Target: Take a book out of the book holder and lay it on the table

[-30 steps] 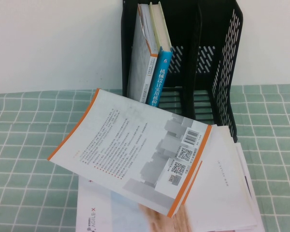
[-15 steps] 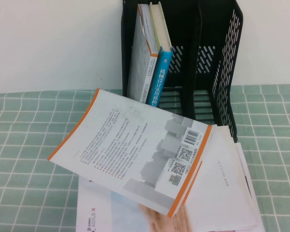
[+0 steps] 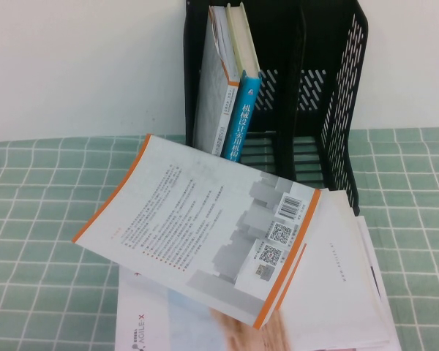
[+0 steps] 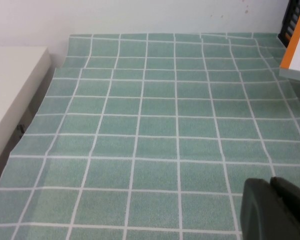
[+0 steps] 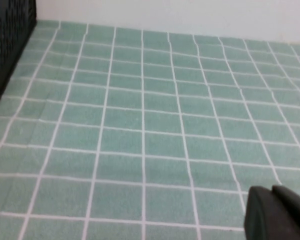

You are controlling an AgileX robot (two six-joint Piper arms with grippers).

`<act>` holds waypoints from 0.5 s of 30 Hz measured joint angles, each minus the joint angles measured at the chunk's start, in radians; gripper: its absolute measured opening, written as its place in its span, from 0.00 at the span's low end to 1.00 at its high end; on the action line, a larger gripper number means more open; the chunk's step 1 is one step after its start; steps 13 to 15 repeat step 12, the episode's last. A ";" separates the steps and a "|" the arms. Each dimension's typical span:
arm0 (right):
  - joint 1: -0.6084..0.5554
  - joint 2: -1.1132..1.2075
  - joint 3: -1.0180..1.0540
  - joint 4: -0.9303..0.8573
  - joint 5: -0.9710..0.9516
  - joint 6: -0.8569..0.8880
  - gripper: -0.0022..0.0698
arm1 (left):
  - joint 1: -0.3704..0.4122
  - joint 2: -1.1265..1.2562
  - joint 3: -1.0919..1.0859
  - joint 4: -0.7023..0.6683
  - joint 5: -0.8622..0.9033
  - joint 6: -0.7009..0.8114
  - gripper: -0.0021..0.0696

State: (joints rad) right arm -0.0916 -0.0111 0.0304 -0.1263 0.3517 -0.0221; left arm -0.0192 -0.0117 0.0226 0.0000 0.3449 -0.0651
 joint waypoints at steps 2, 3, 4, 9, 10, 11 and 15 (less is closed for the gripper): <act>0.000 0.000 0.000 0.001 0.004 -0.044 0.03 | 0.000 0.000 0.000 0.000 0.000 0.000 0.03; 0.000 0.000 0.000 0.001 0.004 -0.062 0.03 | 0.000 0.000 0.000 0.000 0.000 0.000 0.03; 0.000 0.000 0.000 0.003 0.004 -0.077 0.03 | 0.000 0.000 0.000 0.000 0.000 0.000 0.03; 0.000 0.000 0.000 0.015 0.004 -0.100 0.03 | 0.000 0.000 0.000 0.000 0.000 0.000 0.03; 0.000 0.000 0.000 0.017 0.004 -0.101 0.03 | 0.000 0.000 0.000 0.000 0.000 0.000 0.03; 0.000 0.000 0.000 0.020 0.004 -0.103 0.03 | 0.000 0.000 0.000 0.000 0.000 0.000 0.03; 0.000 0.000 0.000 0.020 0.004 -0.103 0.03 | 0.000 0.000 0.000 0.000 0.000 0.000 0.03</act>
